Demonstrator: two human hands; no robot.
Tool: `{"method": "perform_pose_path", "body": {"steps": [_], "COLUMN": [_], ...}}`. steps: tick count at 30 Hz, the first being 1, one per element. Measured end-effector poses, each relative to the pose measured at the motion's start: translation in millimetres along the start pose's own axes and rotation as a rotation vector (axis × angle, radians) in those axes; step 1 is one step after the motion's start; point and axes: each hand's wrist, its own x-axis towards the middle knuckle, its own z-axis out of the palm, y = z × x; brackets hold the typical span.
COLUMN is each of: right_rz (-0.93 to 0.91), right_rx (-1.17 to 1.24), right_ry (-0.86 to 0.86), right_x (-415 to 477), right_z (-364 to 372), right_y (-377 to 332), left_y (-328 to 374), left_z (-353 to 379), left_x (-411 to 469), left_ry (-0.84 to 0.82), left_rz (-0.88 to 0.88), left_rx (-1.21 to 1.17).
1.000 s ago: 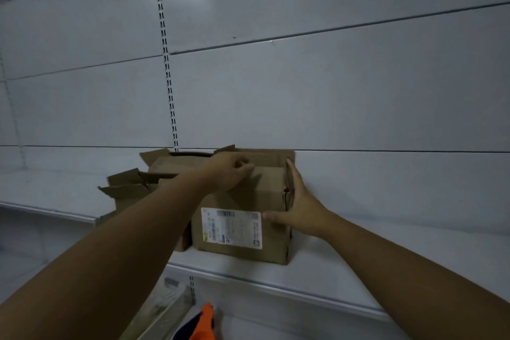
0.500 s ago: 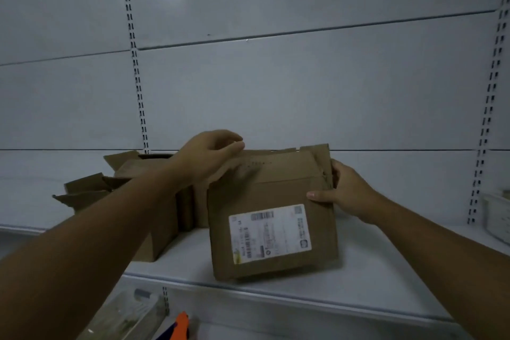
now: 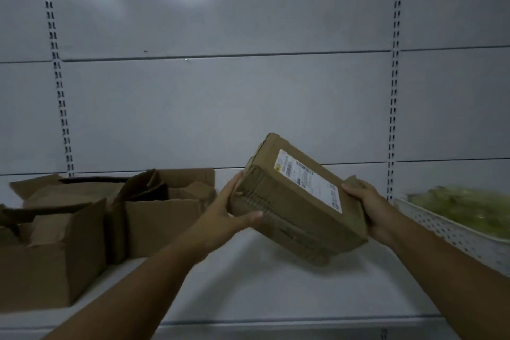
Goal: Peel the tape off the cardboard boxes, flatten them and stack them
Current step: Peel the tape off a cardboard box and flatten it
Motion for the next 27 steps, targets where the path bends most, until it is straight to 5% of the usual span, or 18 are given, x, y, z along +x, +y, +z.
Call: {"method": "perform_pose_path", "body": {"steps": [8,11,14,20,27], "right_rz": [0.316,0.317,0.243,-0.052,-0.601], "right_rx": [-0.451,-0.521,-0.639,-1.328,-1.031], "right_ry": [-0.236,-0.389,-0.451,-0.42,-0.491], "right_x": [-38,-52,-62,-59,-55], "right_z": [-4,-5,-6,-8,3], "right_y": [-11,-15,-22,-31,-19], "left_y": [19,23,20,-3,-23], "left_z": [-4,-18,-26,-15,8], "left_x": [46,72,94,110,131], "left_ry": [0.526,0.508,0.451,0.181,0.278], "left_rz": [-0.041,-0.201,-0.344,-0.511,-0.404], "left_rx": [-0.026,-0.066,-0.106,0.057,-0.104]}}
